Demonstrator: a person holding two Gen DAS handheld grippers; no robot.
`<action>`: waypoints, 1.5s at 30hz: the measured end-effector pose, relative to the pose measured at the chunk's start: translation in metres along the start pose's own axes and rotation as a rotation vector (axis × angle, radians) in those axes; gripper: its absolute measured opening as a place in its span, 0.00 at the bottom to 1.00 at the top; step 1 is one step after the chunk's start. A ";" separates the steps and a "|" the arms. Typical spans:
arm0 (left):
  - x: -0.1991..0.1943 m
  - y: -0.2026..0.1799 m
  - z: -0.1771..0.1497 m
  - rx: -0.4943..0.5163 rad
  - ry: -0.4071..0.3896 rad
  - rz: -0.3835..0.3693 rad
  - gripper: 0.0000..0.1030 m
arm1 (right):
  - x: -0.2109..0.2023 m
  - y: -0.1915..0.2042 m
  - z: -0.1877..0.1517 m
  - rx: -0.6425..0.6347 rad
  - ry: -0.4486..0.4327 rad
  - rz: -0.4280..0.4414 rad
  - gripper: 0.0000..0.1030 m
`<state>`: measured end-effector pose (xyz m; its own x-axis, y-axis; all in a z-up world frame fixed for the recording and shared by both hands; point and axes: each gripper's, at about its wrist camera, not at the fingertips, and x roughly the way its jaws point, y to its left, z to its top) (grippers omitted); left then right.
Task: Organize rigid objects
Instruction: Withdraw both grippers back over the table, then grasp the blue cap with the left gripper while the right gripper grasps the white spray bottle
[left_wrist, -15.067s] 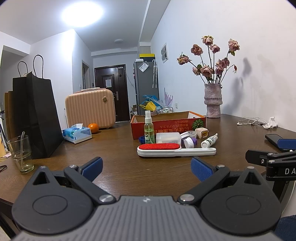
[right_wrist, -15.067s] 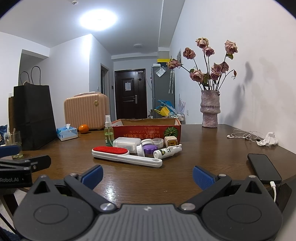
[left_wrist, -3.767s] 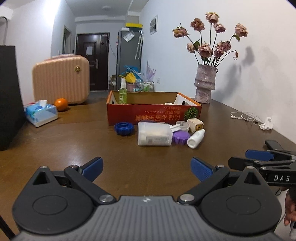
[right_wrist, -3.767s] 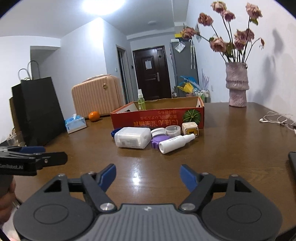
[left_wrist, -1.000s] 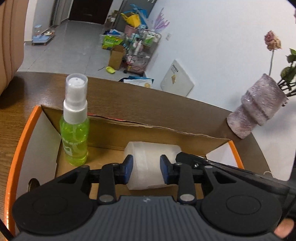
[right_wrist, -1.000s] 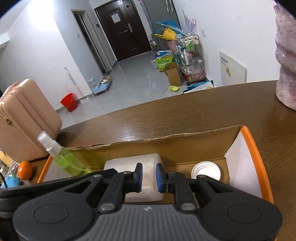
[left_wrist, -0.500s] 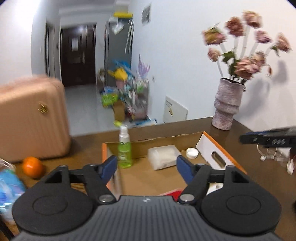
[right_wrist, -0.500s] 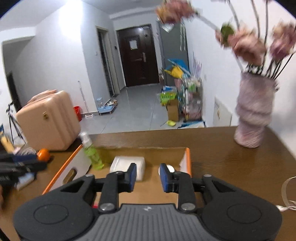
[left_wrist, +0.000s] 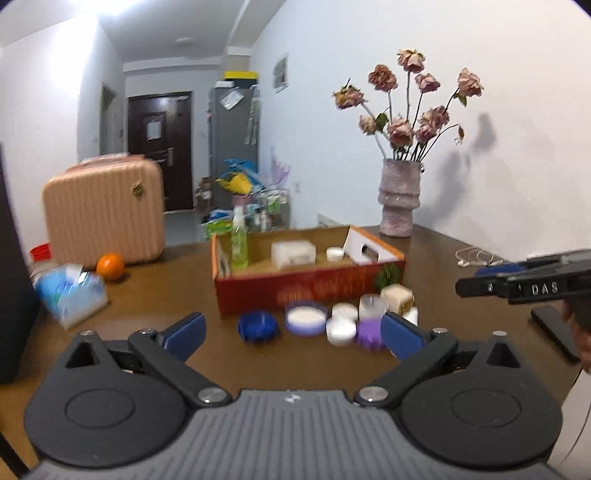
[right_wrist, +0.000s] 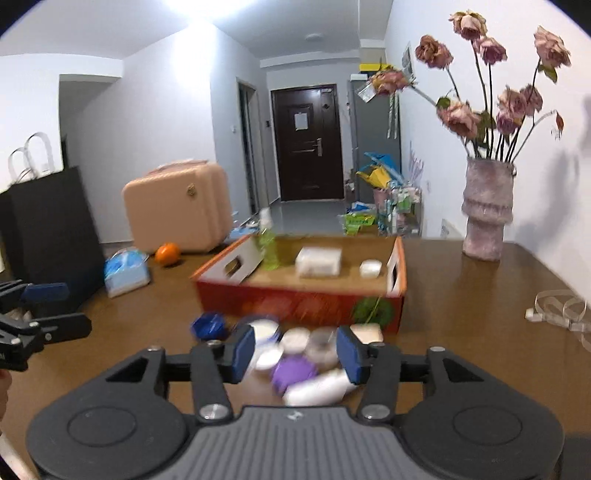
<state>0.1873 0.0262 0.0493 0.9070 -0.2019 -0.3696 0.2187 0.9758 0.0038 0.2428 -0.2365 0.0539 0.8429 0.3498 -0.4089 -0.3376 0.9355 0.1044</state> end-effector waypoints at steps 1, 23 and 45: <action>-0.006 -0.003 -0.009 -0.004 0.011 0.014 1.00 | -0.005 0.004 -0.010 0.001 0.008 0.002 0.49; 0.016 -0.041 -0.053 0.010 0.146 0.054 1.00 | -0.010 -0.004 -0.100 0.115 0.125 -0.020 0.49; 0.231 0.050 -0.006 -0.044 0.275 0.028 0.70 | 0.151 -0.065 -0.020 0.277 0.240 -0.101 0.29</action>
<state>0.4052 0.0289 -0.0416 0.7795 -0.1502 -0.6081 0.1735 0.9846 -0.0209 0.3835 -0.2459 -0.0327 0.7331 0.2641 -0.6268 -0.1042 0.9543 0.2802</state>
